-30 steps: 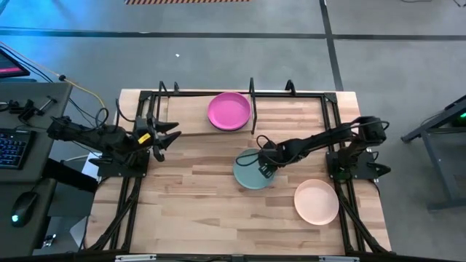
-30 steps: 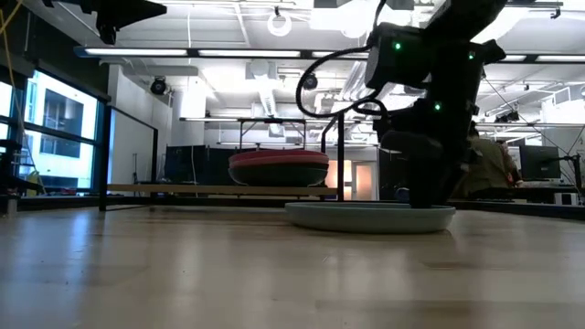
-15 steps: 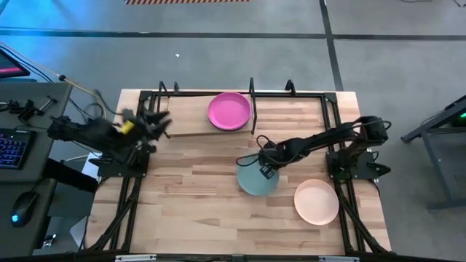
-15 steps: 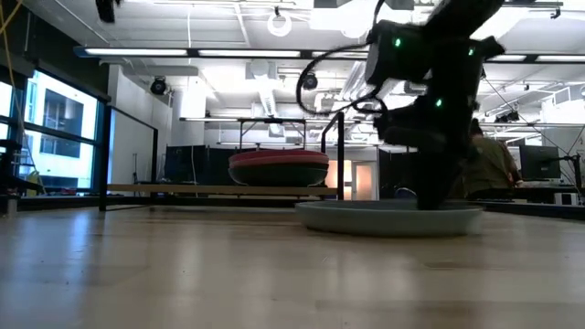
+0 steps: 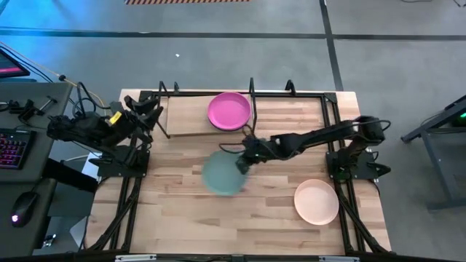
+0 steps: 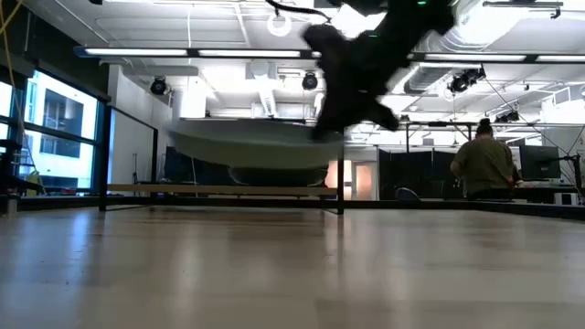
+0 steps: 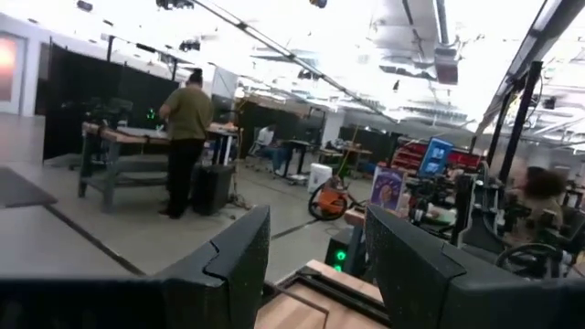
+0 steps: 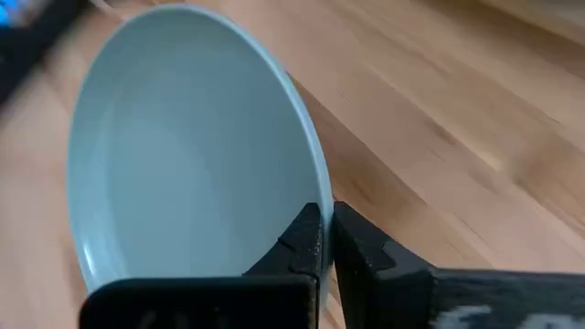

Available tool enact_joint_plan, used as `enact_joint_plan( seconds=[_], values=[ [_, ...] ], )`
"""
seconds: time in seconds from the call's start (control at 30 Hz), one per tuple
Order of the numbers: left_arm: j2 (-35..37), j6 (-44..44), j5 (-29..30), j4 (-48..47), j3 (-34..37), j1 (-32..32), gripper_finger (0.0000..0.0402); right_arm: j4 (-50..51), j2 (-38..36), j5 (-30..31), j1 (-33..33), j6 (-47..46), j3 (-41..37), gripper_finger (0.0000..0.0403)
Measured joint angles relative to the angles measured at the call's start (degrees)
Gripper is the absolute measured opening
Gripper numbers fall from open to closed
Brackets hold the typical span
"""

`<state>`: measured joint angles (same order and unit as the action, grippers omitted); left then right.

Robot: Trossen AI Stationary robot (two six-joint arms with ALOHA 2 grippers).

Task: Place and stack plates onto a shelf
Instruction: Put the green plate on the shelf

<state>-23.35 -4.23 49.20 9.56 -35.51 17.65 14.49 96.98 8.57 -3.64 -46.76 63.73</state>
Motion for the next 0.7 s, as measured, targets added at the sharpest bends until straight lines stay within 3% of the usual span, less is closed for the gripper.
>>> enact_joint_plan(
  seconds=[0.13, 0.37, 0.57, 0.7],
  values=[
    [-1.2, 2.2, 0.6, 0.0, 0.0, 0.0, 0.0168, -7.5, 7.0, 2.2, 0.0, -3.6, 5.4, 0.0],
    [-4.0, 4.0, 0.9, 2.4, 0.1, 0.0, 0.0168, -10.5, 18.4, 14.3, 1.1, -15.2, 20.1, 0.0],
    [-4.0, 3.8, 0.5, 11.1, 0.1, 0.0, 0.0168, -1.1, 25.6, 21.6, 4.0, -22.6, 31.7, 0.0],
    [-2.4, 0.0, -0.2, 11.8, 0.1, 0.0, 0.0168, 7.0, 29.4, 24.3, 6.5, -25.5, 38.5, 0.0]
  ],
)
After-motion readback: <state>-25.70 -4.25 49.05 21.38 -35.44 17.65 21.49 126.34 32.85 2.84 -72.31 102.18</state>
